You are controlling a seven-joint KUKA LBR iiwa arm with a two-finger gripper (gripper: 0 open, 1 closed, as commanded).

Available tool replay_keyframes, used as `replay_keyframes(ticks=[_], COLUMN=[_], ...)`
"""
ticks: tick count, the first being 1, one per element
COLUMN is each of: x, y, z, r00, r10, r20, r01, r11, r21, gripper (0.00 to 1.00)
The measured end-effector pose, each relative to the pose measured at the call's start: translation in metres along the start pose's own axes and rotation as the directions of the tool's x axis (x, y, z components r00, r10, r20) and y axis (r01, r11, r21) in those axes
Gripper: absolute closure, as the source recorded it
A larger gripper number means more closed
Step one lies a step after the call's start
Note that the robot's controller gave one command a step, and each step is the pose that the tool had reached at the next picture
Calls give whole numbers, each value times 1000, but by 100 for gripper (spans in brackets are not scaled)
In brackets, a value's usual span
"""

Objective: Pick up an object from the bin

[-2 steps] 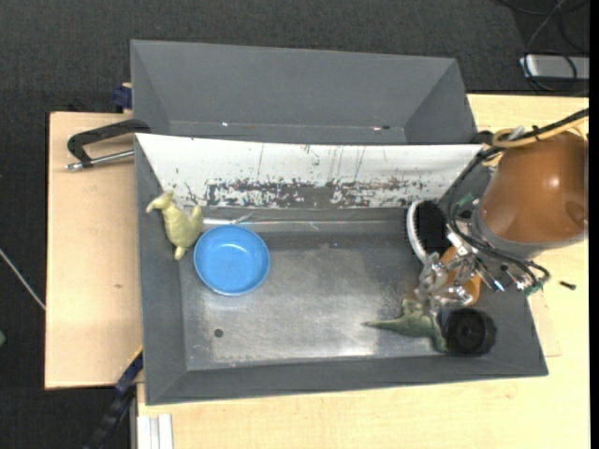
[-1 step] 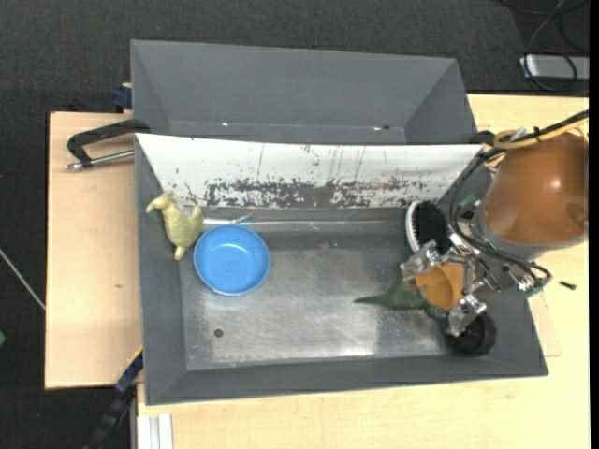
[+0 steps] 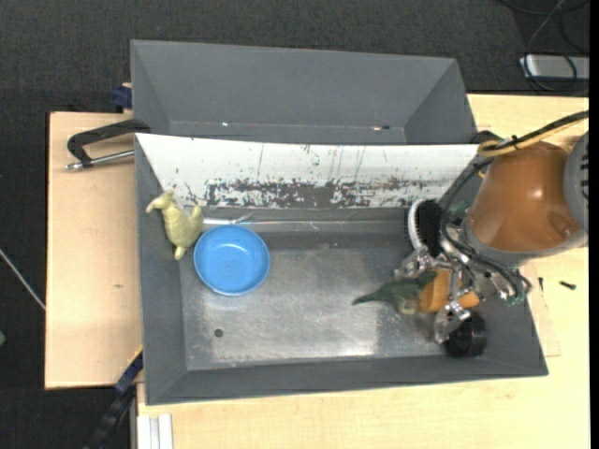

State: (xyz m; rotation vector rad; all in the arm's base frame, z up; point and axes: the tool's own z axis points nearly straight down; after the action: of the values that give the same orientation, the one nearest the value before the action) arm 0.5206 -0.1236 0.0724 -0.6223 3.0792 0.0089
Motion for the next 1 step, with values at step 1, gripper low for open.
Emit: replay_keyframes(ticks=[1], x=[19], y=[17], z=[-8], r00=[987], r10=[162], r20=[0], r01=[-162], r11=[987], r21=[4], gripper=[0])
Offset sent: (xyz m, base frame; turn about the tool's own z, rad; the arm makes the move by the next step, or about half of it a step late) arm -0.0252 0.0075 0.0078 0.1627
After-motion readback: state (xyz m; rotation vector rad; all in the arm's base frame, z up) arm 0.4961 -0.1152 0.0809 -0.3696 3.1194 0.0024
